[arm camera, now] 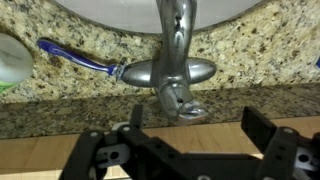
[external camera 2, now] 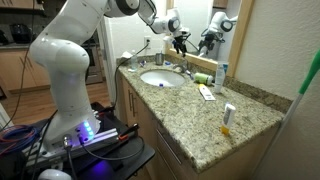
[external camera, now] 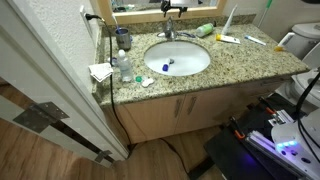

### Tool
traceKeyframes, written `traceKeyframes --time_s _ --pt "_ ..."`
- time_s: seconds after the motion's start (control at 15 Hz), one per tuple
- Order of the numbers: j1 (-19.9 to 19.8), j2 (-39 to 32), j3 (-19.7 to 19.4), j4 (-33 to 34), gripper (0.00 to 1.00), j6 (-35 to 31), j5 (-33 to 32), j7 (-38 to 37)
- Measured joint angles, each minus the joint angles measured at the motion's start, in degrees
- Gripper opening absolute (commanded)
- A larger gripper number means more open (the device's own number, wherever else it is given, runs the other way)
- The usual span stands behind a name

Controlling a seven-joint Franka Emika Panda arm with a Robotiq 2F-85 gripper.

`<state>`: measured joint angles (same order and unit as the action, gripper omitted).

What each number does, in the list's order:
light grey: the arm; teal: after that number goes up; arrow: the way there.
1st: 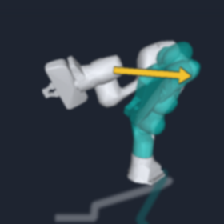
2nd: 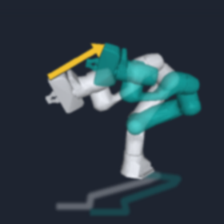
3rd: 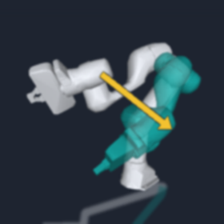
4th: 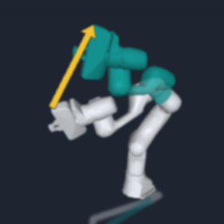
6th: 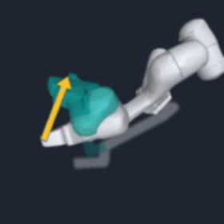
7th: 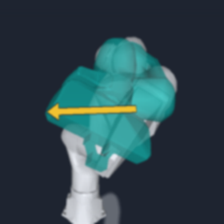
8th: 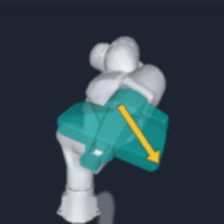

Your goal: Tilt the faucet handle down

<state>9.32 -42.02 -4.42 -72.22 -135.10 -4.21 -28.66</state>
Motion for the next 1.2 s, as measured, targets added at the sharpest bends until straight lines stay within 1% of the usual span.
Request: traceKeyframes --time_s 0.07,0.4,0.67,0.73,0.8,0.87,1.13,1.2 --pt "0.46 -1.12 -0.54 1.18 0.74 0.00 -0.39 -0.60" --pt "1.20 -4.74 -2.03 5.84 0.38 0.01 -0.61 -2.06" --pt "1.18 -5.52 -2.92 7.49 0.11 0.16 -0.60 -2.46" --pt "1.14 -5.52 -2.96 7.70 0.54 0.43 -0.57 -2.47" --pt "1.13 -5.52 -2.96 7.89 0.51 1.03 -0.48 -2.47" --pt "1.13 -5.52 -2.95 8.10 0.52 1.83 -0.46 -2.47" --pt "1.09 -5.49 -2.93 9.57 0.78 6.77 -0.38 -2.47" --pt "1.09 -5.49 -2.93 9.94 0.86 8.10 -0.38 -2.47"
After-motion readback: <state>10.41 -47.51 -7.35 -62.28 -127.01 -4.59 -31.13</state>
